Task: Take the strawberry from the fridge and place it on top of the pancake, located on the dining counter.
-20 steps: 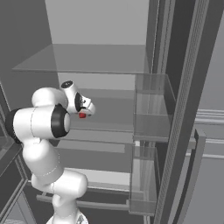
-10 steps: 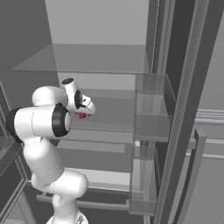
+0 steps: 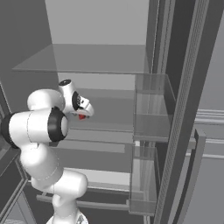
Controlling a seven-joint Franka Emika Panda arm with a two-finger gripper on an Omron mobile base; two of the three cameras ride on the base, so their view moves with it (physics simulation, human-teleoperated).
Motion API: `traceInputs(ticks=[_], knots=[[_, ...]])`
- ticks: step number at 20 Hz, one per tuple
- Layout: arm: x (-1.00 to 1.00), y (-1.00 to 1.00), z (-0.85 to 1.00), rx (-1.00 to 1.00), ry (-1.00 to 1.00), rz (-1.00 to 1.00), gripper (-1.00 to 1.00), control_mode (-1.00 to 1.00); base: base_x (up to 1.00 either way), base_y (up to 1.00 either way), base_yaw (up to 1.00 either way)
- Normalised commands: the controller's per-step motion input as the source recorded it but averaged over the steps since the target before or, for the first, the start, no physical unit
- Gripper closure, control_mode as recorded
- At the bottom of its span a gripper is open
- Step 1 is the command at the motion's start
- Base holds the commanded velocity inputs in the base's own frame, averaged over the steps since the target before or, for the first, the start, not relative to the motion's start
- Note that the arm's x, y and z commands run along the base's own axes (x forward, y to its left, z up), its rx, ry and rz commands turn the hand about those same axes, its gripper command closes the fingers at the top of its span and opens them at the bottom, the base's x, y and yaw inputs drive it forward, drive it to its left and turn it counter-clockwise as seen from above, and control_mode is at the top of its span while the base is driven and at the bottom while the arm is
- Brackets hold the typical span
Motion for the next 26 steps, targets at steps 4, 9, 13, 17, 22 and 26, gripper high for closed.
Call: traceInputs(ticks=[4,9,13,17,22,26], knots=[[-0.07,0.0,0.0,0.0,-0.08,-0.02,-1.0,-1.0,0.0,0.0,0.0],[0.01,0.0,0.0,0.0,-0.04,0.0,1.0,-1.0,0.0,0.0,0.0],[0.0,0.0,0.0,0.0,0.0,0.0,1.0,-1.0,0.0,0.0,0.0],[0.0,-0.03,0.0,0.0,0.0,0.0,1.0,-1.0,0.0,0.0,0.0],[-0.27,-0.17,0.03,0.0,-0.1,0.0,1.0,-1.0,0.0,0.0,0.0],[-0.86,-0.56,0.22,0.0,-0.19,0.12,1.0,-1.0,0.0,0.0,0.0]])
